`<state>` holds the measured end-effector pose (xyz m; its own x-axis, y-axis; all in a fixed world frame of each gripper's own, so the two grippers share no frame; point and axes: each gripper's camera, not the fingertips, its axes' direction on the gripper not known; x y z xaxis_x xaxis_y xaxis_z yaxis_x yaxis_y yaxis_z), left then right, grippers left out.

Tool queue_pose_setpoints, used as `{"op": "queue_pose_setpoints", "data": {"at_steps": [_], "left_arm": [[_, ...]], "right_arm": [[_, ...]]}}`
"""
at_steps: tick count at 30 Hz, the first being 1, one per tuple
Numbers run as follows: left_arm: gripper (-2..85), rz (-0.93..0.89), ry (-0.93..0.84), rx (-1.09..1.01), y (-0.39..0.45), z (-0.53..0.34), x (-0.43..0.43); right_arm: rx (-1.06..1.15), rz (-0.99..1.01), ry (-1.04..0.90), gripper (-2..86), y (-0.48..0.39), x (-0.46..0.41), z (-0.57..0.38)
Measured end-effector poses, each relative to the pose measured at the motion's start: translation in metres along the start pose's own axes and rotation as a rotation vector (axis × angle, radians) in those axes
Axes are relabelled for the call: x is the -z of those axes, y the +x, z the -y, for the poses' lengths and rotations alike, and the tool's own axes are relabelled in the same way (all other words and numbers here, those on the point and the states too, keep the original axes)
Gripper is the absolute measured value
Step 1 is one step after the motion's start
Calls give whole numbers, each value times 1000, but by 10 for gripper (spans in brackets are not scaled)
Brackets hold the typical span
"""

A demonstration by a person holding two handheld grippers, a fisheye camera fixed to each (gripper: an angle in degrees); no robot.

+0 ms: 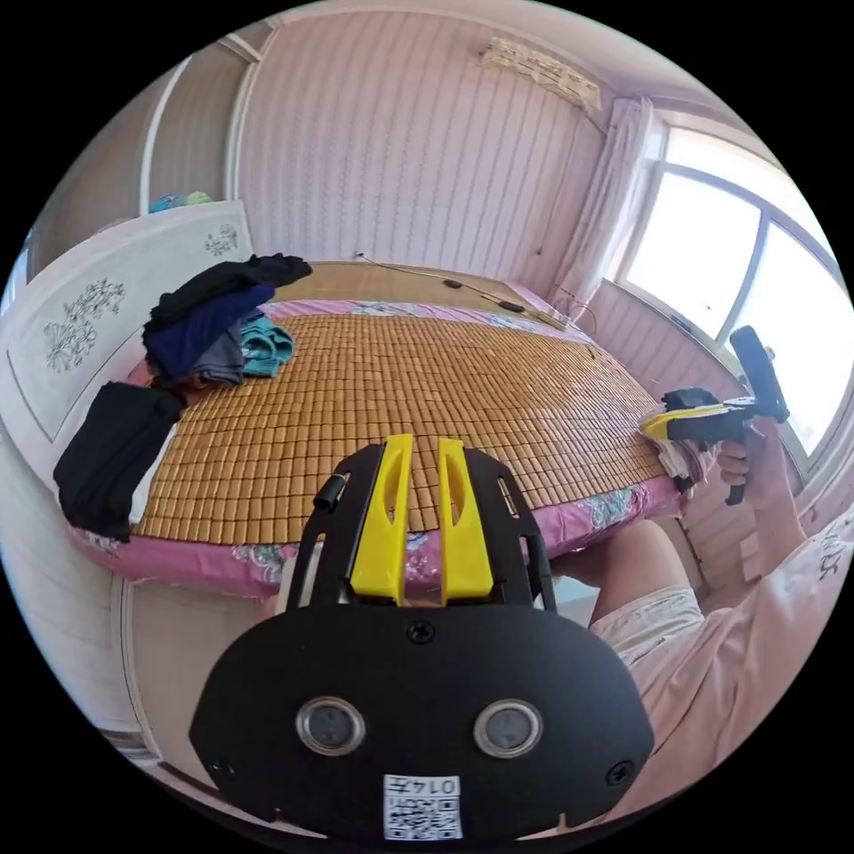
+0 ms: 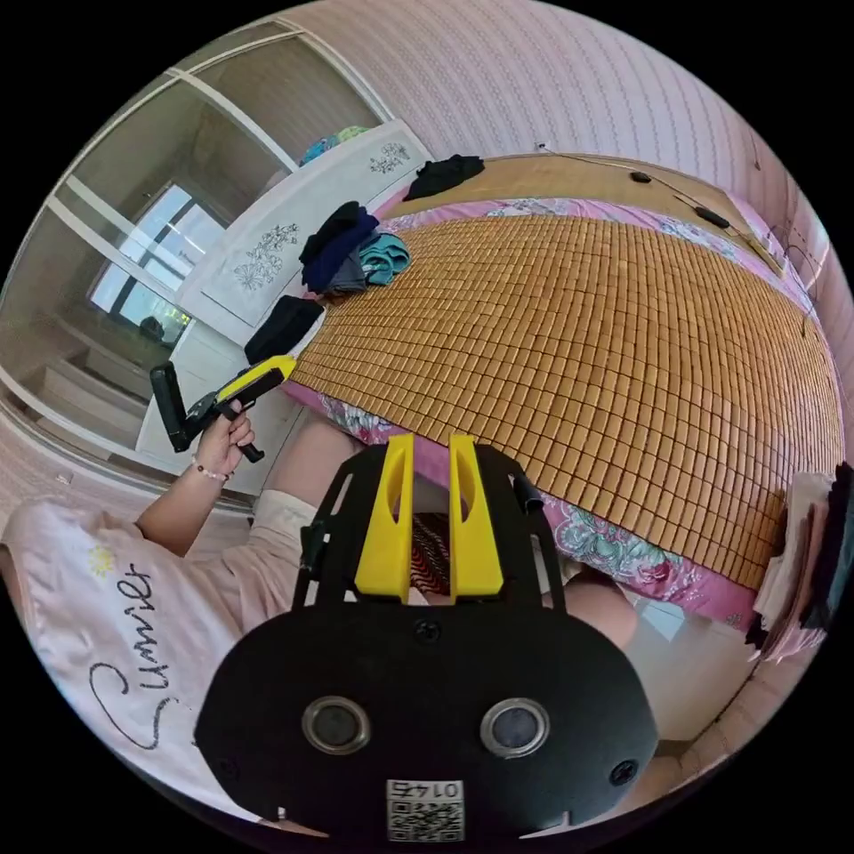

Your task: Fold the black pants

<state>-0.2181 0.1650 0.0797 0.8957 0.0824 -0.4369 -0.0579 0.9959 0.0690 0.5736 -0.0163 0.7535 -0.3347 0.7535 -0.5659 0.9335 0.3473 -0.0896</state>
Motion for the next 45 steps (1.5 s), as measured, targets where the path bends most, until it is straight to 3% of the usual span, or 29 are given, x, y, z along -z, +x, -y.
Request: {"op": "queue_pose_setpoints", "data": {"at_steps": [6,12,18,26,45], "left_arm": [[50,135,54,278,-114,-60,90],[50,242,99,460,-208,-97,159],[49,280,130,556,-286,-110,202],[48,260,107,615,-365,-114,228],[49,212,179,606,-459,-86,295]], "right_arm": [[234,158,57,26,-183,53,125],[453,277,48,-5,-321,84,193],[480,351,-98,-9,-381,58,259],[474,413,-138,-10,-432,49,340],[480,432,-257,-10,-538,35,458]]}}
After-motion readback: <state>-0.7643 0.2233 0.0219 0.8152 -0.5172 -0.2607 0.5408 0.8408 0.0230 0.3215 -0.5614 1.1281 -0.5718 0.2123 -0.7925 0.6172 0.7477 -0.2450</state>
